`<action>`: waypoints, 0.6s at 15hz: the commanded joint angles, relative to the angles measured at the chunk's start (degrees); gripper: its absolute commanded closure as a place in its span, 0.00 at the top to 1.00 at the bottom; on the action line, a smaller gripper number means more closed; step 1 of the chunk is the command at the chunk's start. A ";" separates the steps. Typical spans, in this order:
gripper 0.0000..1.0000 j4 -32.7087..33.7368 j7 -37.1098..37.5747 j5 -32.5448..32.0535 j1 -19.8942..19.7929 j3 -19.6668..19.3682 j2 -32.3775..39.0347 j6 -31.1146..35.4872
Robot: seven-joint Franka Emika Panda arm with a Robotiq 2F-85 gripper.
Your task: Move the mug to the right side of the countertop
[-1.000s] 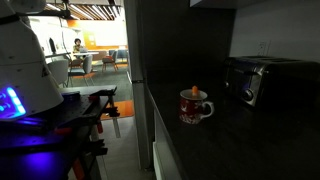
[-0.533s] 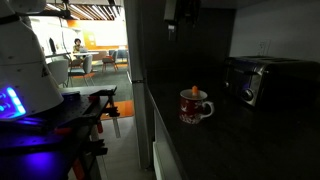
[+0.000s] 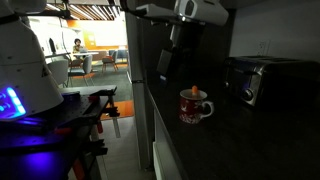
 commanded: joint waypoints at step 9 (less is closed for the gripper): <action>1.00 1.09 -1.71 0.68 1.01 0.19 2.85 4.75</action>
